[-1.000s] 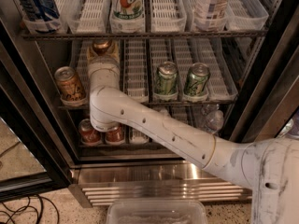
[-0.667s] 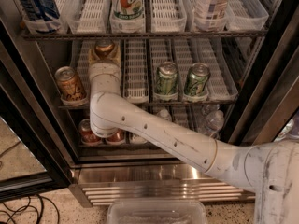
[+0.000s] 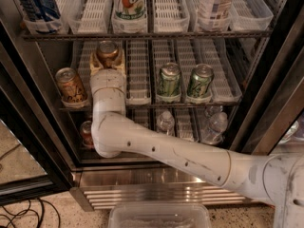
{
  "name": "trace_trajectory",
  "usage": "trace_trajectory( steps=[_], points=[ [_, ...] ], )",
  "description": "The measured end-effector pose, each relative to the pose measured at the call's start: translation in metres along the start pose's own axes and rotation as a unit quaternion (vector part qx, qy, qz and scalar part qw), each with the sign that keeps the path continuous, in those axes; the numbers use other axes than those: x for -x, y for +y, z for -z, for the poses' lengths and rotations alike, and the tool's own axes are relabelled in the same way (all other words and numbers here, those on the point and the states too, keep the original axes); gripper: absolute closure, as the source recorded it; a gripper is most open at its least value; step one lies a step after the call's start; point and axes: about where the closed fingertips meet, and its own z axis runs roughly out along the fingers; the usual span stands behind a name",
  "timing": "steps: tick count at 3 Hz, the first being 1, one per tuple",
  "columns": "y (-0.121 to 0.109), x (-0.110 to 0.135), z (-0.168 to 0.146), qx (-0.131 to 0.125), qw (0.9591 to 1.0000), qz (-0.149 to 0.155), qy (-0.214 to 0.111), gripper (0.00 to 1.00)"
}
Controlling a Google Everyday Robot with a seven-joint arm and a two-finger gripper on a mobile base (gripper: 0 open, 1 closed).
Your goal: Pick orange can from middle shelf of fridge
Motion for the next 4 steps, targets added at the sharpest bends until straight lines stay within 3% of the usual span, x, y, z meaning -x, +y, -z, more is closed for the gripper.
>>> trace_trajectory(
  steps=[2,3,4],
  points=[
    [0.005,0.044,0.054,0.018,0.9972,-0.001,-0.072,1.00],
    [0.005,0.055,0.088,0.027,0.9963,-0.002,-0.082,1.00],
    [0.005,0.065,0.127,0.050,0.9966,-0.009,-0.064,1.00]
  ],
)
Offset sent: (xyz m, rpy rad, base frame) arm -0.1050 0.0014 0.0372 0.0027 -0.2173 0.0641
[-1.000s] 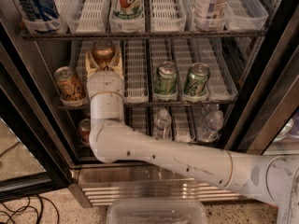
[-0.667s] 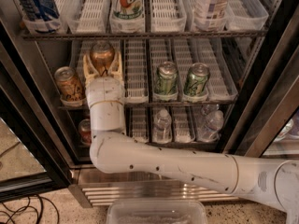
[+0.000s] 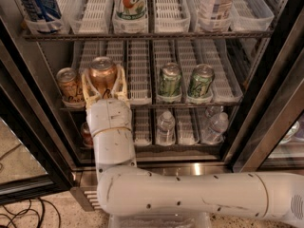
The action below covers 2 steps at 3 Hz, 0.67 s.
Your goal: Pick orange can from middle shelf of fridge
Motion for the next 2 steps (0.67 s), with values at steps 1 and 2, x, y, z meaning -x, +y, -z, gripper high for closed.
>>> trace_trajectory(
  steps=[1,2],
  points=[
    [0.000,0.008,0.033,0.024,0.9987,-0.019,0.041,1.00],
    [-0.010,0.016,0.062,0.027,0.9967,-0.039,0.066,1.00]
  ],
)
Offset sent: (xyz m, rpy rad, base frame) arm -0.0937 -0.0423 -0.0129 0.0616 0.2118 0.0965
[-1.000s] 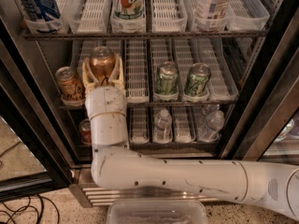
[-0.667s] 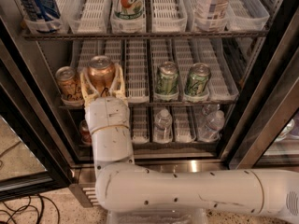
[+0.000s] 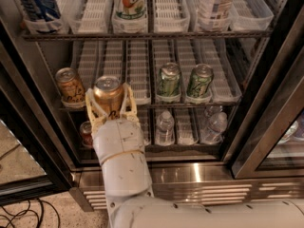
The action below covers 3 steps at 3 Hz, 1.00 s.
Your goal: Pick orange can from middle shelf of fridge
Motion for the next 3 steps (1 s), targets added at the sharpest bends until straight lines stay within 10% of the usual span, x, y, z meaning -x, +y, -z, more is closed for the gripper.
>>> trace_trajectory(
  steps=[3],
  points=[
    [-0.037,0.012,0.074,0.020,0.9977,-0.064,-0.004,1.00]
  ],
)
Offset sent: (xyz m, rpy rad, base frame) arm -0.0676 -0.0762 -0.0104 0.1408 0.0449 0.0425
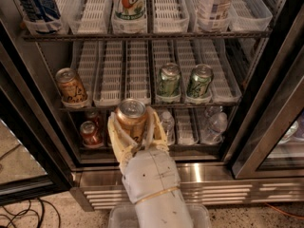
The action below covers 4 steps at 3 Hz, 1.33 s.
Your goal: Pick orange can from middle shelf of fridge
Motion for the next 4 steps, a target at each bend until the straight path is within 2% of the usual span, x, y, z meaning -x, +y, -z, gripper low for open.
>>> trace_trajectory(
  steps=[1,2,3,4],
  points=[
    [0.005,0.005,0.010,0.024,0.9993,-0.018,-0.023,1.00],
    [0.014,0.016,0.015,0.049,0.9976,-0.013,-0.047,1.00],
    [0.018,0.029,0.015,0.065,0.9961,0.021,-0.057,1.00],
    [0.013,0.040,0.010,0.069,0.9941,0.060,-0.058,1.00]
  ],
)
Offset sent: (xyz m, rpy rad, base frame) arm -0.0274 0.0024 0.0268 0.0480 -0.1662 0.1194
